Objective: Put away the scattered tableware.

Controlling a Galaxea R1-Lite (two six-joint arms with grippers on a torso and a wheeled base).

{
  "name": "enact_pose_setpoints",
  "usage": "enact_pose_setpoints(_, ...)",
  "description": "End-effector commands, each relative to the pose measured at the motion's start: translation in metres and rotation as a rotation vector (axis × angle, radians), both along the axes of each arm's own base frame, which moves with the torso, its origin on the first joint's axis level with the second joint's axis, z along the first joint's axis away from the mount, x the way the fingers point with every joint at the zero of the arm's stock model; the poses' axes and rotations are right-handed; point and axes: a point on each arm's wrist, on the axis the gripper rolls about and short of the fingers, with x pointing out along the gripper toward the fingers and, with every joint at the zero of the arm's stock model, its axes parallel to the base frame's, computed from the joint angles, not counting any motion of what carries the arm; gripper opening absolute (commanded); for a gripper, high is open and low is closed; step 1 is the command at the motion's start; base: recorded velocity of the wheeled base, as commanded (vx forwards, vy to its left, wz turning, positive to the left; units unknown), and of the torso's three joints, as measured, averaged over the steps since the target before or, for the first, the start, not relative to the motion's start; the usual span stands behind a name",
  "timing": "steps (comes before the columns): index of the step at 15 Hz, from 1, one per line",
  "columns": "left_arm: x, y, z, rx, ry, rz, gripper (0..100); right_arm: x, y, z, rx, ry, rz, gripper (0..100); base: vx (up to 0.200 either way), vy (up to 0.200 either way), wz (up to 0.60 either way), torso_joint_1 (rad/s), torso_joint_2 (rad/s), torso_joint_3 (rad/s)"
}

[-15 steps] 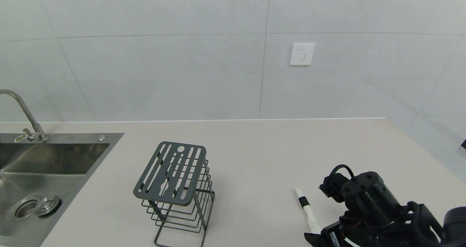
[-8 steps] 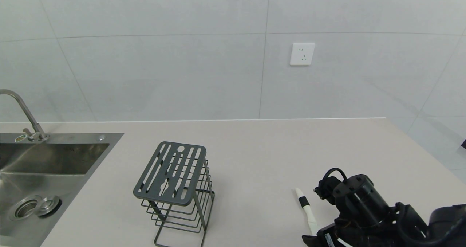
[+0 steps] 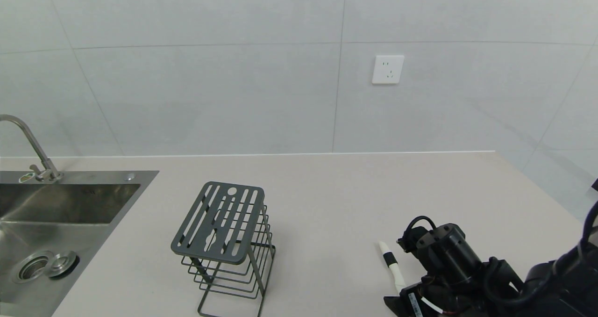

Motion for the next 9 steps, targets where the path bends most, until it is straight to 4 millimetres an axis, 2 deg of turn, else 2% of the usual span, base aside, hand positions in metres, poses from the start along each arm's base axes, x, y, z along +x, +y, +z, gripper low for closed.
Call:
enact_pose_setpoints(1,0.0,0.0,0.0,0.0,0.001,0.0,100,0.001,0.0,-0.005,-0.012,0.016,-0.004,100,0.0,0.0,0.0,0.0,0.0,0.0)
enact_pose_setpoints(9,0.0,0.0,0.0,0.0,0.001,0.002,100,0.008,0.004,-0.018,-0.008,0.008,-0.003,100,0.0,0.0,0.0,0.0,0.0,0.0)
